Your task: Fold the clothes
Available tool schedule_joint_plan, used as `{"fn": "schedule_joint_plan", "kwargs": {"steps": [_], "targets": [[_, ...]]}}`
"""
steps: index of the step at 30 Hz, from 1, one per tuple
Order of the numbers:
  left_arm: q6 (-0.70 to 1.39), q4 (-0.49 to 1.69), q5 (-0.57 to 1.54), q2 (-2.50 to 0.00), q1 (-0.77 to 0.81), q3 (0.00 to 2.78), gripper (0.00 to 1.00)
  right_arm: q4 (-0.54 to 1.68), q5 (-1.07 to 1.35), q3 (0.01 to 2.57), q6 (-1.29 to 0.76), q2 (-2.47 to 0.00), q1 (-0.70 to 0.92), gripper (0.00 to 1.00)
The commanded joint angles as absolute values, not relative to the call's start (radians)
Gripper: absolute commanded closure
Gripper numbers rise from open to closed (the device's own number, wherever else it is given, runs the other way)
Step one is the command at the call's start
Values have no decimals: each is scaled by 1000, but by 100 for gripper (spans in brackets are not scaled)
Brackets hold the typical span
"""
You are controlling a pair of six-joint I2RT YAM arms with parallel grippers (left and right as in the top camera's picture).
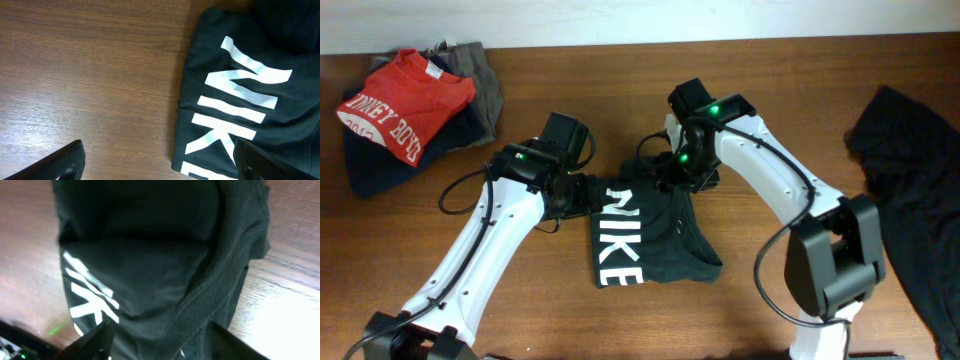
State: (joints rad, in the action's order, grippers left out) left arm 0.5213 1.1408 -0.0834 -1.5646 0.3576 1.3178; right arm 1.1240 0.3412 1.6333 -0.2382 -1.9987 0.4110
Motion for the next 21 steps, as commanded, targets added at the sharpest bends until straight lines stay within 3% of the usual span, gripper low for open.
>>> {"fn": "schedule_joint_plan", "kwargs": {"steps": [1,9,14,21], "targets": [[523,1139,-95,-1572,354,1317,5,1128,355,1637,-271,-2051,411,40],[523,1143,-95,-1572,355,1317,5,1182,236,1637,-352,-2054,377,38],[523,1136,-95,-1572,355,1317,5,1173,383,1636,-260,-2054,352,39],[523,1145,-95,-1572,355,1317,5,1132,390,1576,-263,-2054,359,39]]}}
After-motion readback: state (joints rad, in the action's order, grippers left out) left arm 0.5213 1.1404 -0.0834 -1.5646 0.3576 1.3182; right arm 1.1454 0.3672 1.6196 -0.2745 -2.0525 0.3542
